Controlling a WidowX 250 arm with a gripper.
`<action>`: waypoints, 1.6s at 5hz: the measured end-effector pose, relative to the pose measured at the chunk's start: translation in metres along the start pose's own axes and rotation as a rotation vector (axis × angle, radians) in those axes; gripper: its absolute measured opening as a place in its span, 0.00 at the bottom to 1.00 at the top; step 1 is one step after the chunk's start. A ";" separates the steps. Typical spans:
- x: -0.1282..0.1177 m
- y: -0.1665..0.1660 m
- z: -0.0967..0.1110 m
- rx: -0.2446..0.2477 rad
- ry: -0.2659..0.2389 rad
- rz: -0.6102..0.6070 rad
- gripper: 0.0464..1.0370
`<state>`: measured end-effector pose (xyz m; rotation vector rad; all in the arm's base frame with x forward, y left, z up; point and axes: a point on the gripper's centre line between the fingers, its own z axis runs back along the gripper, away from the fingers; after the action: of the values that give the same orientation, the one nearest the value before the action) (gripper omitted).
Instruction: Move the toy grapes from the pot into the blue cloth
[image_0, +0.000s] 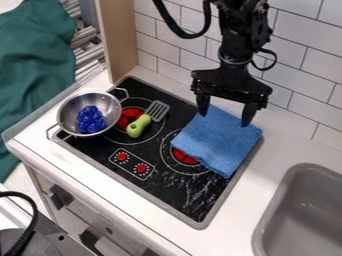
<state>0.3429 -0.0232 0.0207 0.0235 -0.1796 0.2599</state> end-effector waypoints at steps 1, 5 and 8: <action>-0.007 0.002 -0.011 0.012 0.036 0.000 0.96; -0.007 0.138 -0.001 0.048 -0.055 0.314 0.96; -0.027 0.229 0.002 0.100 -0.030 0.443 0.96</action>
<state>0.2577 0.1915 0.0177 0.0869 -0.2010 0.7108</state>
